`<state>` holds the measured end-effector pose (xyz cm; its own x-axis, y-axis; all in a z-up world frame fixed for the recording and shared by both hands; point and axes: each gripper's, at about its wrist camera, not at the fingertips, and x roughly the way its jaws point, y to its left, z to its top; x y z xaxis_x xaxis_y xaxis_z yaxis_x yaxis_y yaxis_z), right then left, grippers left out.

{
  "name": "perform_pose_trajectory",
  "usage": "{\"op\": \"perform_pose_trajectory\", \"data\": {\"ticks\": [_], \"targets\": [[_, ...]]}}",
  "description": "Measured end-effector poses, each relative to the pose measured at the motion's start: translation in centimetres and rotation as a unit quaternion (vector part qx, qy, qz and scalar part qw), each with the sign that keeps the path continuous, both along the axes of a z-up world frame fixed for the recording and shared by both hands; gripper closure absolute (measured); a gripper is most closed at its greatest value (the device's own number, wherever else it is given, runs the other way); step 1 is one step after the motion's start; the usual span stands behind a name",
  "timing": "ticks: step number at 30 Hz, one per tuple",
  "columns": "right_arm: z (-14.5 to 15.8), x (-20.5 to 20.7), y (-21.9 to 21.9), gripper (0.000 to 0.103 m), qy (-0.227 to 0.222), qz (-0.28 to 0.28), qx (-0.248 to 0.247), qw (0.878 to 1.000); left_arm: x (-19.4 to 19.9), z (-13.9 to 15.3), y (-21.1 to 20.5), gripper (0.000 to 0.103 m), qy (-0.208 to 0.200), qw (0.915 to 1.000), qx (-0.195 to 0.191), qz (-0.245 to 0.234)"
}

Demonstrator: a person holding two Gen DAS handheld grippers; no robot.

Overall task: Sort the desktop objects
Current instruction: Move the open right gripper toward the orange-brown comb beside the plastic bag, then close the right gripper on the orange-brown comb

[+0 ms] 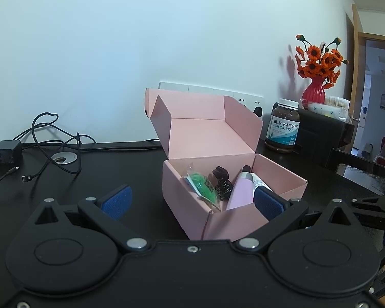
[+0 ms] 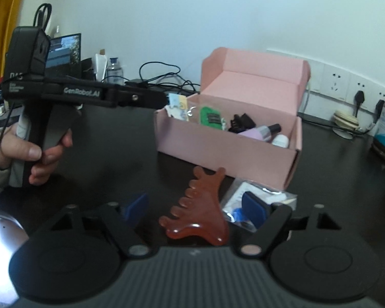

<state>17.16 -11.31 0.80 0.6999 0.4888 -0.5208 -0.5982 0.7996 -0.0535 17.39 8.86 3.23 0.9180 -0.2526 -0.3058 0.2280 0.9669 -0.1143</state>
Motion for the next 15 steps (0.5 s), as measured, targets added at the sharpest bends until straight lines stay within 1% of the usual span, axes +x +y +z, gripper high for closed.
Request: {"op": "perform_pose_trajectory", "data": {"ticks": [1, 3, 5, 15], "targets": [[0.1, 0.3, 0.3, 0.026, 0.002, 0.002, -0.002, 1.0, 0.0, 0.0, 0.0, 0.0, 0.0, 1.0, 0.001, 0.0], [0.0, 0.8, 0.8, 0.041, 0.007, 0.003, -0.012, 1.0, 0.0, 0.0, -0.1, 0.0, -0.001, 1.0, 0.002, 0.001], [-0.3, 1.2, 1.3, 0.049, 0.015, 0.005, -0.022, 1.0, -0.1, 0.0, -0.1, 0.0, -0.001, 1.0, 0.003, 0.0], [-0.4, 1.8, 1.5, 0.051, 0.029, 0.002, -0.021, 0.999, -0.1, 0.0, 0.0, 0.0, 0.0, 1.0, 0.001, 0.001]]}}
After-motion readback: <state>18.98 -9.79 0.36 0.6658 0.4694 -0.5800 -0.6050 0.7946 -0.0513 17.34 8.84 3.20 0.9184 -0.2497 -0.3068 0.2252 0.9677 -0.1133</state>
